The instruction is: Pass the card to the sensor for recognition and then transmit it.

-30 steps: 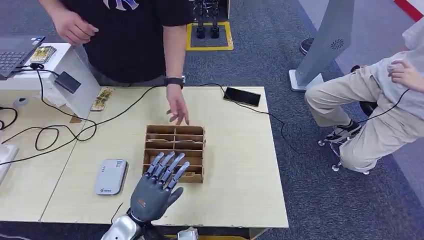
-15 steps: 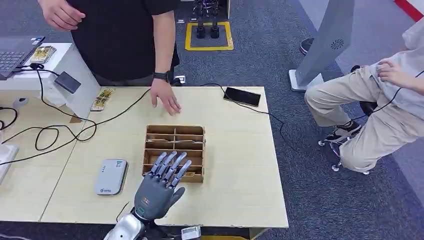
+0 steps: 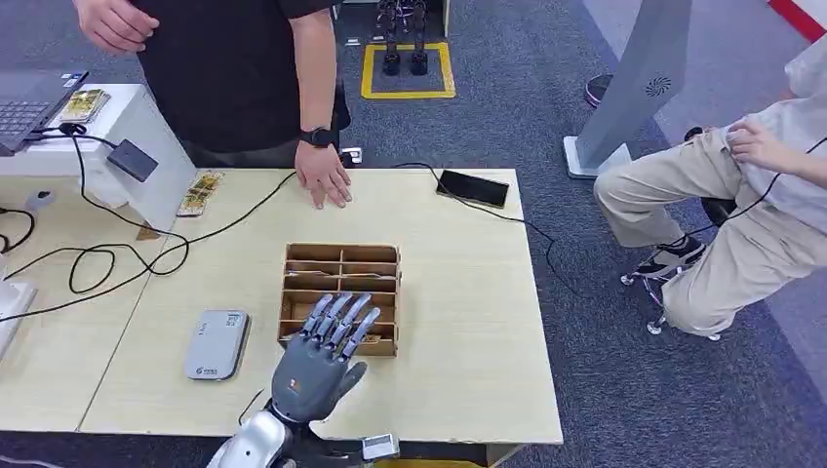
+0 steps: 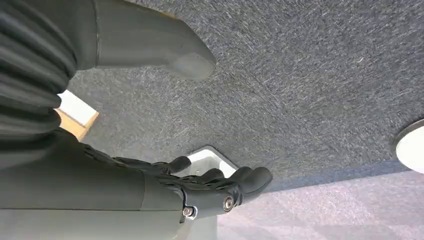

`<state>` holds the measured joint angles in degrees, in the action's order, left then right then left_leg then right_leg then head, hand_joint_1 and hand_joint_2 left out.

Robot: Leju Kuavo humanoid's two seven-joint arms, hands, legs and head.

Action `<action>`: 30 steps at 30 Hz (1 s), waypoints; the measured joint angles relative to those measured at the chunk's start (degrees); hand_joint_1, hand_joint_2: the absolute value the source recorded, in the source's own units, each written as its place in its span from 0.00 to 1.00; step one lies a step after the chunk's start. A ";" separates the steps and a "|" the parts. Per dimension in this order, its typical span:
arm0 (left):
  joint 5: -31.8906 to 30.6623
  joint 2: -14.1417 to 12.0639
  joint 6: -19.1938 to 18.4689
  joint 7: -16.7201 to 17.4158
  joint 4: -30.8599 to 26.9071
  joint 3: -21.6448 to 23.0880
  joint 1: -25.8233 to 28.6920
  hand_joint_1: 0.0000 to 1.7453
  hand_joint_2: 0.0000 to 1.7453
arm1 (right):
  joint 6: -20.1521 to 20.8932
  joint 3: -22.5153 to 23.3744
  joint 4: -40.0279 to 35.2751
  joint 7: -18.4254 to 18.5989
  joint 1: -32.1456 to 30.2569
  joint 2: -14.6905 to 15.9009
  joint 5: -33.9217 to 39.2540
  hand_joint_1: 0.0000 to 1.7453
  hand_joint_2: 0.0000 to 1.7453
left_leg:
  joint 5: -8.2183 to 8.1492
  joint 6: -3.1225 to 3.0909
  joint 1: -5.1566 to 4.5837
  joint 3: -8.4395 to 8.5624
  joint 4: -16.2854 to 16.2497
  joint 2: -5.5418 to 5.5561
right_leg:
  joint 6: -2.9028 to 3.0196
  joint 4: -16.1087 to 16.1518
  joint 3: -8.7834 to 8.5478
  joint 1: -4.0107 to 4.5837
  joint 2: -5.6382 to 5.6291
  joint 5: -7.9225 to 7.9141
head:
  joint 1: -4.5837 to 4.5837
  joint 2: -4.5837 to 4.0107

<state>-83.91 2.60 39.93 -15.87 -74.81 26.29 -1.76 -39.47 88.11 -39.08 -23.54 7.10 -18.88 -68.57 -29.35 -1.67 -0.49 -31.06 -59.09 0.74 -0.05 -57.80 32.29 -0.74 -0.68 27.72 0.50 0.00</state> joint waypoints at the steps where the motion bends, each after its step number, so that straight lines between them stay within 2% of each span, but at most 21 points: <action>1: 0.09 0.00 0.00 0.70 1.33 0.60 -0.79 0.00 1.00 | -0.02 0.00 0.04 -0.20 0.00 0.00 0.00 0.00 1.00 | 0.00 0.00 0.00 0.00 0.00 0.00 | 0.00 0.00 0.00 0.00 0.00 0.00 | 0.00 0.00; 10: 0.68 0.20 0.00 2.92 8.36 3.72 -4.23 0.00 1.00 | -0.02 0.00 0.48 -0.74 0.14 0.02 -0.26 0.00 1.00 | 0.00 0.00 0.00 -0.01 0.00 -0.01 | 0.00 0.00 0.01 0.00 -0.02 0.01 | 0.00 0.00; 19: 0.26 0.72 0.00 6.83 16.21 5.99 -7.24 0.00 1.00 | 0.00 0.00 0.94 -0.92 0.25 0.11 0.18 0.00 1.00 | 0.00 0.00 0.00 -0.01 0.00 -0.01 | 0.00 0.00 0.01 0.00 -0.01 0.00 | 0.00 0.00; 24: -0.18 1.09 0.00 11.16 17.11 6.48 -7.59 0.00 1.00 | -0.02 0.00 1.03 -0.92 0.25 0.11 0.46 0.00 1.00 | 0.00 0.00 0.00 -0.01 0.00 -0.01 | 0.00 0.00 0.01 0.00 -0.02 0.01 | 0.00 0.00; 30: -0.39 1.44 0.02 13.70 17.11 6.50 -7.58 0.00 1.00 | -0.02 0.00 1.03 -0.85 0.24 0.11 0.44 0.00 1.00 | 0.00 0.00 0.00 -0.02 0.00 -0.01 | 0.00 0.00 0.01 0.00 -0.02 0.01 | 0.00 0.00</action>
<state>-84.30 4.04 39.95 -2.16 -57.70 32.79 -9.34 -39.50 88.11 -38.05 -24.39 7.35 -18.78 -68.13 -29.36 -1.67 -0.49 -31.08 -59.09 0.74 -0.05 -57.80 32.30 -0.74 -0.69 27.73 0.50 0.00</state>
